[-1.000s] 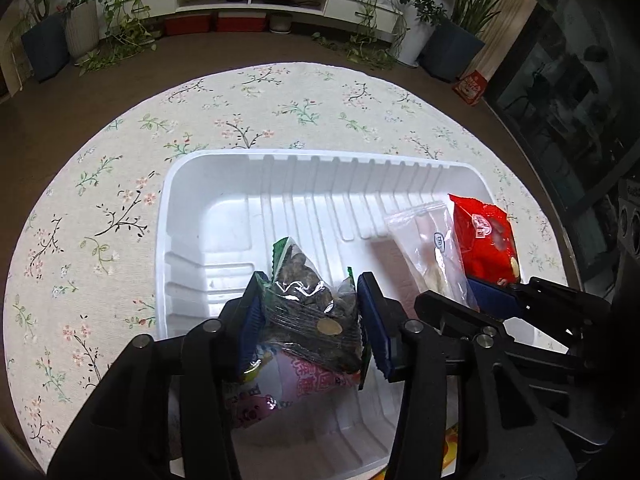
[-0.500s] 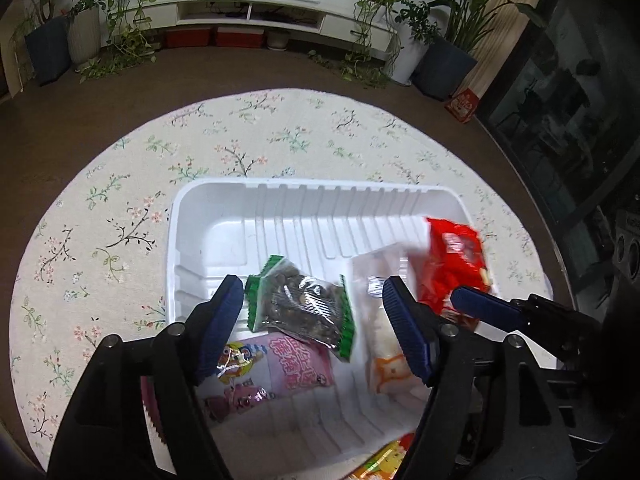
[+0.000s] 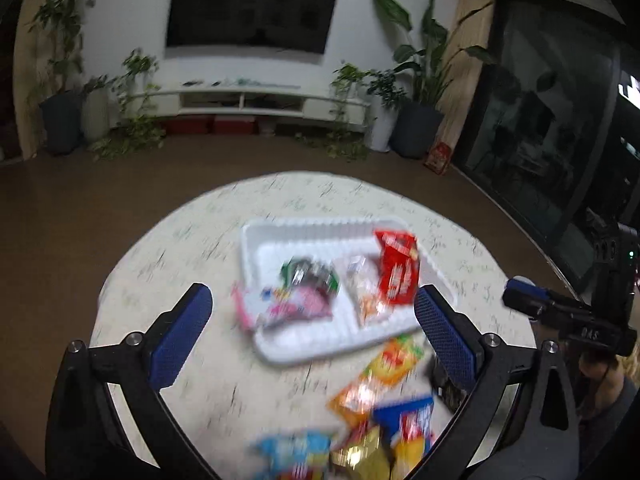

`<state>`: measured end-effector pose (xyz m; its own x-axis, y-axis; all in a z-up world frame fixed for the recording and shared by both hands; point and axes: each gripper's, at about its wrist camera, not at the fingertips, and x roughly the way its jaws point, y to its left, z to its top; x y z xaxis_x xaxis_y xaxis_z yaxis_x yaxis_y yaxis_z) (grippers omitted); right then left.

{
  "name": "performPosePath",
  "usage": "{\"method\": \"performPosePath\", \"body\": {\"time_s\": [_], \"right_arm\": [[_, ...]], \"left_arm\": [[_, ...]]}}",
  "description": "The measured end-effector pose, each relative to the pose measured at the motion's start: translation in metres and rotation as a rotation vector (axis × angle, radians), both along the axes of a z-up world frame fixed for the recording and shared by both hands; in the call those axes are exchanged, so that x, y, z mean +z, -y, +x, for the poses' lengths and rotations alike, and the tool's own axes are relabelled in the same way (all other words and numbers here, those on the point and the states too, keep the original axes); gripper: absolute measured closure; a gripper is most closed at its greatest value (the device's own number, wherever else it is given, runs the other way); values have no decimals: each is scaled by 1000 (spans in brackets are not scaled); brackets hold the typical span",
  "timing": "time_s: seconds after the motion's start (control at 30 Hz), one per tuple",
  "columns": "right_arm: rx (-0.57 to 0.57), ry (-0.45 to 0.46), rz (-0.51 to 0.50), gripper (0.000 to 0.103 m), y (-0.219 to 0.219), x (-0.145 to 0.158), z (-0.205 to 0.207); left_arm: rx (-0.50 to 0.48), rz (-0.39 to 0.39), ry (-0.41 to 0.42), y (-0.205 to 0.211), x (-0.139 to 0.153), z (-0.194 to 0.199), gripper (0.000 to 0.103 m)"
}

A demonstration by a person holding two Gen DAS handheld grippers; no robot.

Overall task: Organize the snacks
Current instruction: 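Move both tools back over the remaining snack pile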

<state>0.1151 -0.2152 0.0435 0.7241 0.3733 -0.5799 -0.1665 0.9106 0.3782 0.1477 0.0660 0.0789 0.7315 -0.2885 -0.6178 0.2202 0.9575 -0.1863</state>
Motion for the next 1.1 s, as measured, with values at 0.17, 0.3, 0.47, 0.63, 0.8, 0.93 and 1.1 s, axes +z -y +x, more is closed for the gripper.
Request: {"method": "performPosePath", "body": {"time_s": [0.17,0.3,0.47,0.63,0.8,0.93,1.1], "right_arm": [[-106,-62,16,25,28,-27,-45],[-112,-118,-30,25,28,-39,-56],[-55,-95,-115,25,7,-43,-66],[0,-102,-193,25,-14,-52,-67],[13,-86,-227,25,-20,-51,-70],[14,-92,-225,26,-21,-52,-70],[24,-97,-239,27,-24,-53,-70]], "left_arm": [[109,52,-177,-20,-51,-55,1],[137,101,-244,-19,-91,-76,1],[149,163,-208,-18,-97,-84,1],[133,203,-226,-14,-108,-79,1],[103,254,-213,-3,-109,-68,1],[81,281,-205,3,-110,-67,2],[46,247,-231,4,-115,-61,28]]}}
